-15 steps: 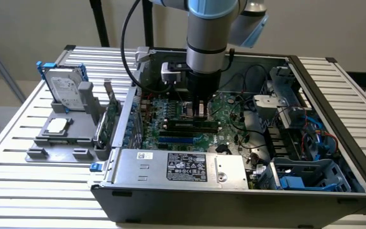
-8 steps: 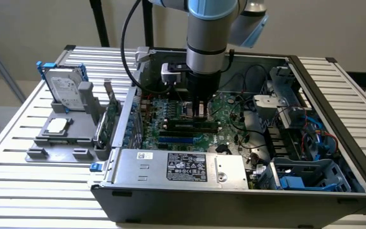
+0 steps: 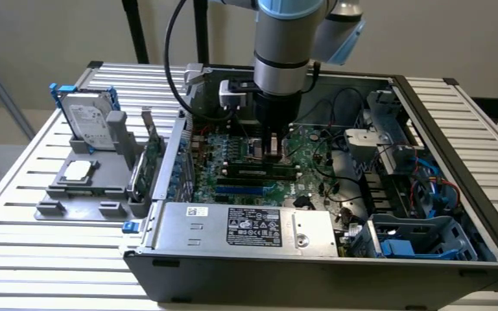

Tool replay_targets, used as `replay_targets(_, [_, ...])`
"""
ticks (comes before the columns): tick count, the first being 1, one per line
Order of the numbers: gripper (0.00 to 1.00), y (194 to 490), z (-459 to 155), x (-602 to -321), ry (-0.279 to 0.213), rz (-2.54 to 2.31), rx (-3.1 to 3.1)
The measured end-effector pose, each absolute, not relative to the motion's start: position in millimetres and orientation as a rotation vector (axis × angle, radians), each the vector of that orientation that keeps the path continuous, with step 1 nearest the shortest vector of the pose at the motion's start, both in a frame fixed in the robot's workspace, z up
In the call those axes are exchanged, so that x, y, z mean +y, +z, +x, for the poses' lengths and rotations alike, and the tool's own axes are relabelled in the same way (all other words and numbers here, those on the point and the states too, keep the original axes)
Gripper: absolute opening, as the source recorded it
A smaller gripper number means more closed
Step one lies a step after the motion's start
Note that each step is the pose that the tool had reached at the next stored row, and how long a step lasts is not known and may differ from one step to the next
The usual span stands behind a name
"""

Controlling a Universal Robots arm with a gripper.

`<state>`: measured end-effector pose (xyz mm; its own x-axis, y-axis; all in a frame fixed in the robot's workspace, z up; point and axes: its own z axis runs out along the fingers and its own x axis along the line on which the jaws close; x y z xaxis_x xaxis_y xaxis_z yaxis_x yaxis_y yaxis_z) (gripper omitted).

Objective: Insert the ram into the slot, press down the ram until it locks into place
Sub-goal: 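Insert the ram into the slot, then press down the ram until it locks into place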

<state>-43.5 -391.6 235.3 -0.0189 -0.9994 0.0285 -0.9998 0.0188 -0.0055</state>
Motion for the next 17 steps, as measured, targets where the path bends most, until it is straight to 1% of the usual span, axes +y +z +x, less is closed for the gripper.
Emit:
replay_targets(6, [0.21, 244, -44, -392, 0.013, 2.182, -2.223])
replay_targets(8, [0.19, 247, -44, -392, 0.01, 2.182, -2.223])
replay_targets(9, [0.13, 247, -44, -392, 0.007, 2.183, -2.224])
replay_targets(10, [0.11, 247, -43, -392, 0.006, 2.184, -2.224])
replay_targets(17, [0.11, 247, -43, -392, 0.006, 2.184, -2.224])
